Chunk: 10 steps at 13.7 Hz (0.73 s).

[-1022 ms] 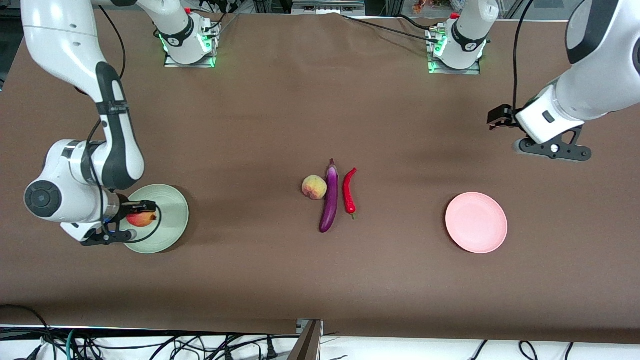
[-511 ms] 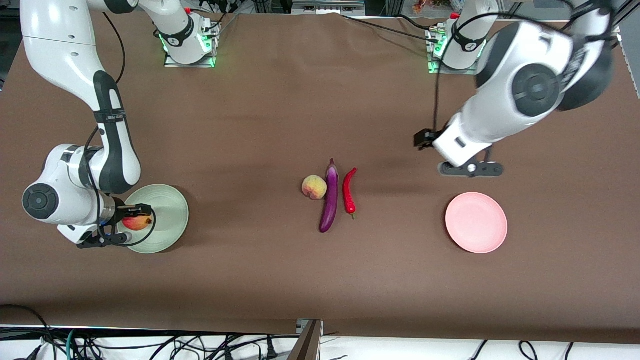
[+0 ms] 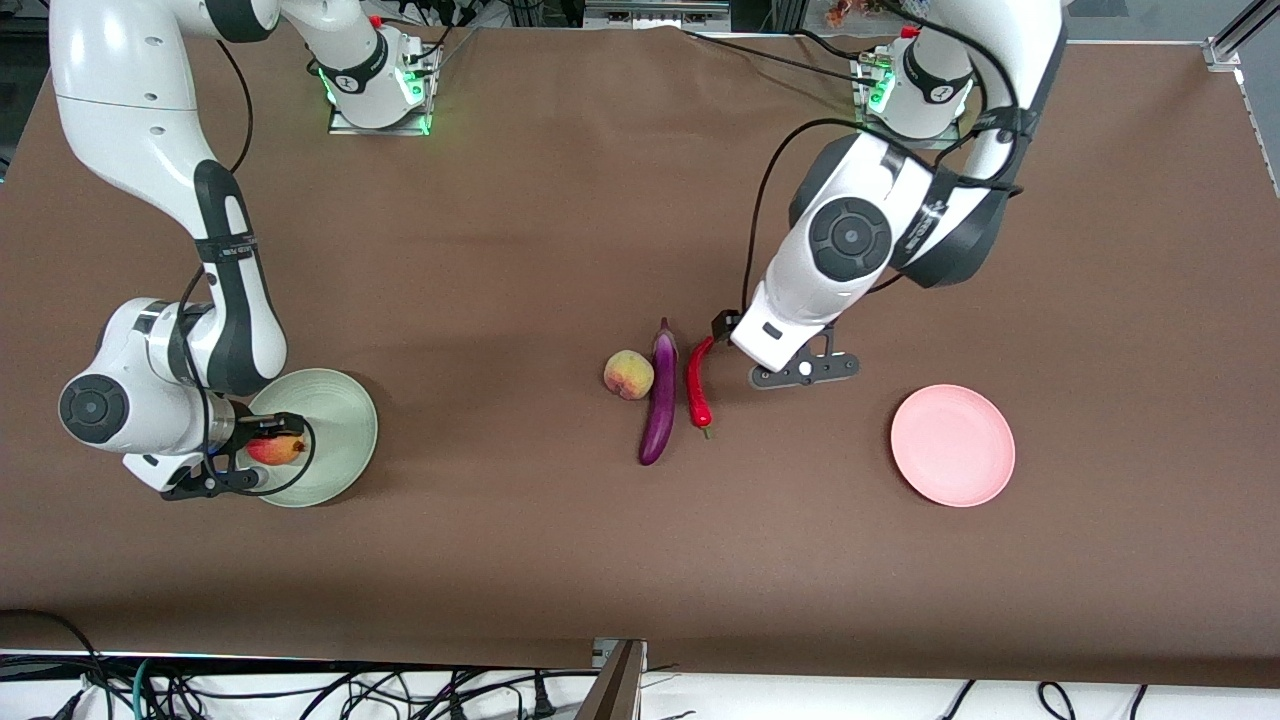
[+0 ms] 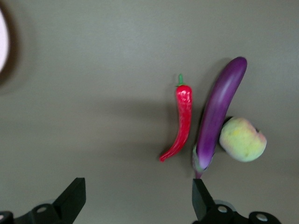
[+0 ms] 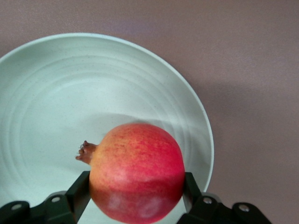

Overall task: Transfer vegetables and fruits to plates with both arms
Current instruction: 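Carry the pomegranate over the green plate while the left gripper reaches the chili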

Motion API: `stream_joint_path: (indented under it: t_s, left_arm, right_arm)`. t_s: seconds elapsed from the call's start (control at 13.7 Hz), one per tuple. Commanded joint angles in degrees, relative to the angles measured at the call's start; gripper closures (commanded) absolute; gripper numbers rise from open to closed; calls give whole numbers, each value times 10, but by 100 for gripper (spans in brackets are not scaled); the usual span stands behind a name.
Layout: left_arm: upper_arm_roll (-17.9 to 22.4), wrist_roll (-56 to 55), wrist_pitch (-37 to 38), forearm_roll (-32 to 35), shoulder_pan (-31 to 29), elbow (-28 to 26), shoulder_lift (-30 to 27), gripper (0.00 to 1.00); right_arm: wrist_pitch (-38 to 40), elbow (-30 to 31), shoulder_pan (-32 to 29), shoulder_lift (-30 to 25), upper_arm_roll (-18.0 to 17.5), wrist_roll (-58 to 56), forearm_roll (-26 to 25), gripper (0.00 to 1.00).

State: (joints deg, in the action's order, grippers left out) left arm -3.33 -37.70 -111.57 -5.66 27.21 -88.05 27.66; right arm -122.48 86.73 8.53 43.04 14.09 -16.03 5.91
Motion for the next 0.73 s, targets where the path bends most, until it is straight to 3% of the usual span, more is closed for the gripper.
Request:
stream_joint_path:
  t_s: [0.0,0.07,0.15,0.22,0.37,0.66]
  left_arm:
    - [7,-8,-35,3,3,20,34,0]
    - [7,-8,-57,3,2,19,49,0]
    - [7,-9,-72,3,3,19,60,0]
    - [7,-12,-83,3,8,19,70,0]
    - [7,-28,-119,3,15,19,97,0]
    - [8,-38,-164,3,25,15,134,0]
  right_arm:
    - [-7,2,-6,-1,-6,-13,9,66]
    - [-7,1,-6,4,-6,-12,10,58]
    - [-7,1,-6,6,-6,-12,18,34]
    - [-7,-1,-6,6,-6,-13,26,30]
    - [-5,-13,-5,4,-6,-13,28,0]
    - [5,-18,3,-19,-7,-14,30,0]
